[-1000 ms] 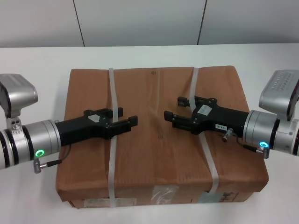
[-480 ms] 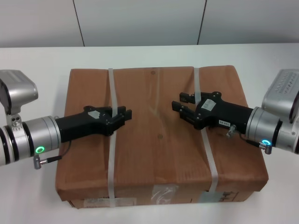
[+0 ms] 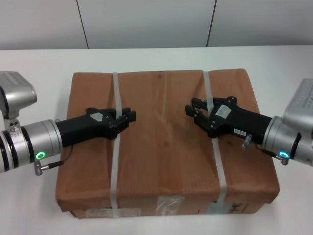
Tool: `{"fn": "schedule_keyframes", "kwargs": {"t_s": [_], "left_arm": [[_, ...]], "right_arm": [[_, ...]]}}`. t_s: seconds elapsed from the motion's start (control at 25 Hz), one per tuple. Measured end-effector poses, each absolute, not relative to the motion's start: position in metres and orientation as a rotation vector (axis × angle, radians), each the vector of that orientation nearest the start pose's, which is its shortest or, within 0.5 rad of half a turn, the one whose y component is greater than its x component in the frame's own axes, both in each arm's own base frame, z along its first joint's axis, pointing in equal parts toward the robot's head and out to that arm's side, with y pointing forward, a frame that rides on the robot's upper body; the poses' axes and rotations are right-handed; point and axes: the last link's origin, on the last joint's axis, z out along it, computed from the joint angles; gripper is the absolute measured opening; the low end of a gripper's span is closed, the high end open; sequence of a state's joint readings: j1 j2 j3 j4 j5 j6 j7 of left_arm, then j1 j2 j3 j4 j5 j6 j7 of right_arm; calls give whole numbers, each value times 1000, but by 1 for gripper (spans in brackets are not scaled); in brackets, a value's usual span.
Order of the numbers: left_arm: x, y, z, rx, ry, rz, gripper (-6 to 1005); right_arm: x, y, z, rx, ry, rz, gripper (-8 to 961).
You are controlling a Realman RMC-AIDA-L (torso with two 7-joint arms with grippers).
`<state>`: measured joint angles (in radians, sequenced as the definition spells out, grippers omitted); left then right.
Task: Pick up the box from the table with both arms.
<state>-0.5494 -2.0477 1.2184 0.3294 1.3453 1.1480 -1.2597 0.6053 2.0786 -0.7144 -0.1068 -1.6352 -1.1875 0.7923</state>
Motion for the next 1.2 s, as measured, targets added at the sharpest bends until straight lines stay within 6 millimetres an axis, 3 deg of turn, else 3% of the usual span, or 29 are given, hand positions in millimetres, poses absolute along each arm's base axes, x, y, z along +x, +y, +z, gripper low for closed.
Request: {"fn": "schedule_keyframes", "kwargs": {"t_s": [0.88, 1.2], "left_arm": [[-243, 324, -50, -2636, -643, -975, 170], [-240, 321, -43, -2643, -622, -1014, 170]], "right_arm": [[285, 311, -62, -2361, 496, 853, 59], [283, 304, -56, -2335, 466, 917, 37]]}}
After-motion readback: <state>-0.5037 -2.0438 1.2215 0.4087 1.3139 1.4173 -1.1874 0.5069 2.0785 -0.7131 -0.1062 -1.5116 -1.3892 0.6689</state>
